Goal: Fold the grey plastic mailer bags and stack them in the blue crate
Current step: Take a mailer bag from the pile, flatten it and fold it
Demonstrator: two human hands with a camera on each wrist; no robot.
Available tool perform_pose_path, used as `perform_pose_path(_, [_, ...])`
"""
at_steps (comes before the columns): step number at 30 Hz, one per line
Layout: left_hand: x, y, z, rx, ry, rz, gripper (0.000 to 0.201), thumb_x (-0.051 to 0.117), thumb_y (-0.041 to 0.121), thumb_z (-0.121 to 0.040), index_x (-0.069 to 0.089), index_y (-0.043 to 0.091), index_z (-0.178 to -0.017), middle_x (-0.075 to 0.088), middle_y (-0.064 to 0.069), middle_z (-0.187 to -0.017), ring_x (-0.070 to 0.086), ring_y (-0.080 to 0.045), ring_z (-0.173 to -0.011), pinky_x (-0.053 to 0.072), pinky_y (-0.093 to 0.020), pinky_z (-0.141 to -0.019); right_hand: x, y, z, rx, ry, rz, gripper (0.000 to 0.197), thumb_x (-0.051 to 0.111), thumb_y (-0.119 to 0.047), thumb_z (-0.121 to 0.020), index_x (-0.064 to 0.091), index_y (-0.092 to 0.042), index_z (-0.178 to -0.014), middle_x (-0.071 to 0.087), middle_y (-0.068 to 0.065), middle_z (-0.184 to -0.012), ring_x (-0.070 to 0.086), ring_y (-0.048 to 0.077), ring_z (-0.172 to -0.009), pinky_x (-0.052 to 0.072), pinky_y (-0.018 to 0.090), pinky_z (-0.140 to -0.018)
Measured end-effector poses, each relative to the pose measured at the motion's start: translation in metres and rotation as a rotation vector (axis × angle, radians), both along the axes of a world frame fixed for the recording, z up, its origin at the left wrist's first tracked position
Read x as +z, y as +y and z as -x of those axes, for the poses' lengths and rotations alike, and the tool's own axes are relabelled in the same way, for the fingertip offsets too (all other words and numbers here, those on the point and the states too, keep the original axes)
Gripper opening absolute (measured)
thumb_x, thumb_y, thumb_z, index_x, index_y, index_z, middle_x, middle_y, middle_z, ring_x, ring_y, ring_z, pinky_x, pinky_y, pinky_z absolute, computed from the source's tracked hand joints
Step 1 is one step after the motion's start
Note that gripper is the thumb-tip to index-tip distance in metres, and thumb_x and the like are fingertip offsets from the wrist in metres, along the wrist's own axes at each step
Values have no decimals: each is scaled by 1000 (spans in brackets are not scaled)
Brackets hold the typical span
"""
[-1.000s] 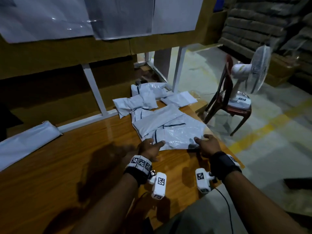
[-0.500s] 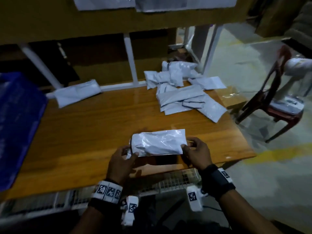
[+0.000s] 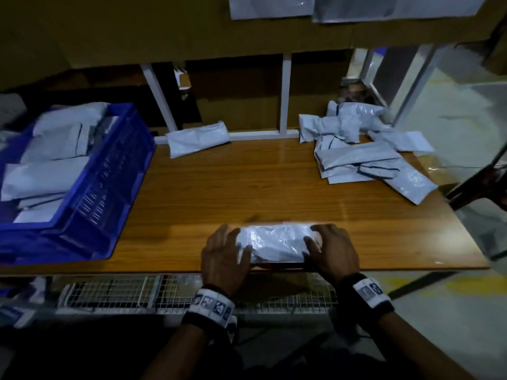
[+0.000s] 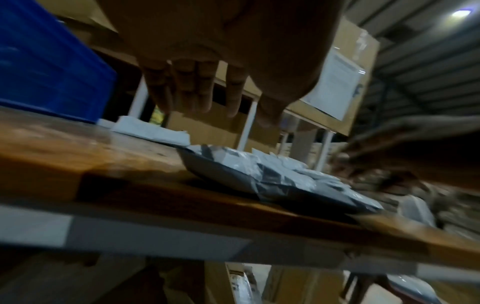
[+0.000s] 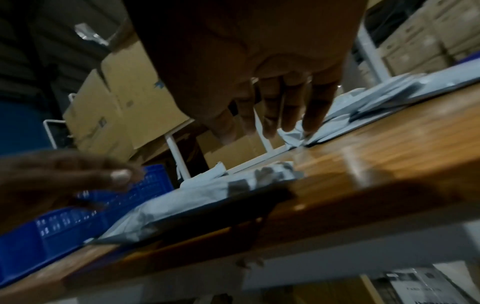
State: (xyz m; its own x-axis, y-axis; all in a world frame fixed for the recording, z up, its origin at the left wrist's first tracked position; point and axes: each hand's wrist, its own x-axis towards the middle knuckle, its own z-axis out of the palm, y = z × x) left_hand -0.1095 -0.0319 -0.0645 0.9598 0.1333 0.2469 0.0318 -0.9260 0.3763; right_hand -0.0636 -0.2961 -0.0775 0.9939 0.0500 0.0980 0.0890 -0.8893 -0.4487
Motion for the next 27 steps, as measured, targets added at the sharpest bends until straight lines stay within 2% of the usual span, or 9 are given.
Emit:
perform_pose_path(2, [-3, -13, -15, -105, 10, -56, 52, 43, 43, -100, 54, 17, -144, 42, -12, -158, 39, -30, -145, 35, -49, -117, -2, 23, -10, 139, -92, 46, 40, 49, -45, -104, 61, -20, -133, 61, 6, -137, 54, 26, -125, 51, 44, -96])
perform_pose_path(4, [-11, -24, -31, -219, 161, -158, 68, 15, 46, -101, 33, 14, -158, 20, -11, -169, 15, -27, -157, 12, -47, -127, -10, 47, -19, 234, -105, 117, 49, 37, -44, -106, 55, -16, -142, 52, 10, -151, 43, 30, -143, 43, 48, -110])
perform_pose_path(6, [-22, -29, -43, -298, 269, -264, 75, -2, 49, -99, 15, 12, -163, 3, -10, -171, -3, -24, -158, -3, -48, -127, -24, 64, -22, 285, -57, 186, 59, 25, -45, -106, 40, -14, -155, 31, 10, -166, 20, 27, -156, 24, 53, -123])
perform_pose_path(8, [-35, -28, -50, -335, 347, -328, 80, -11, 51, -96, 8, 12, -164, -6, -9, -171, -10, -23, -158, -9, -49, -126, -39, 70, -21, 292, -13, 235, 63, 18, -46, -108, 21, -14, -162, 9, 6, -171, 1, 22, -158, 7, 53, -126])
perform_pose_path(9, [-39, -28, -50, -349, 379, -349, 81, -14, 51, -95, 5, 12, -163, -8, -8, -171, -12, -23, -157, -11, -48, -125, -43, 70, -19, 287, 12, 261, 64, 15, -47, -108, 17, -14, -163, 5, 5, -171, -3, 20, -158, 3, 54, -127])
perform_pose_path(11, [-46, -27, -48, -368, 393, -370, 81, -14, 50, -95, 4, 11, -163, -9, -9, -171, -10, -23, -158, -10, -49, -126, -47, 70, -17, 277, 21, 309, 65, 11, -49, -108, 16, -14, -163, 7, 4, -172, -2, 19, -158, 3, 55, -126])
perform_pose_path(14, [-53, -27, -48, -356, 379, -369, 76, -5, 49, -100, 9, 8, -162, -2, -11, -171, -4, -25, -158, -3, -51, -126, -47, 70, -15, 266, 20, 332, 66, 10, -49, -108, 18, -13, -163, 10, 5, -171, 0, 19, -158, 6, 56, -126])
perform_pose_path(18, [-58, -27, -49, -341, 367, -352, 72, 6, 48, -103, 15, 6, -161, 8, -12, -170, 6, -26, -158, -1, -51, -125, -47, 72, -15, 270, 32, 350, 67, 8, -49, -108, 15, -13, -163, 6, 4, -171, -3, 19, -158, 1, 55, -126])
perform_pose_path(27, [-55, -29, -50, -358, 396, -353, 76, -8, 46, -98, 5, 8, -162, -1, -11, -171, -3, -25, -158, -4, -51, -126, -51, 71, -17, 278, 22, 362, 65, 15, -46, -108, 20, -10, -162, 11, 7, -171, 4, 22, -158, 5, 57, -126])
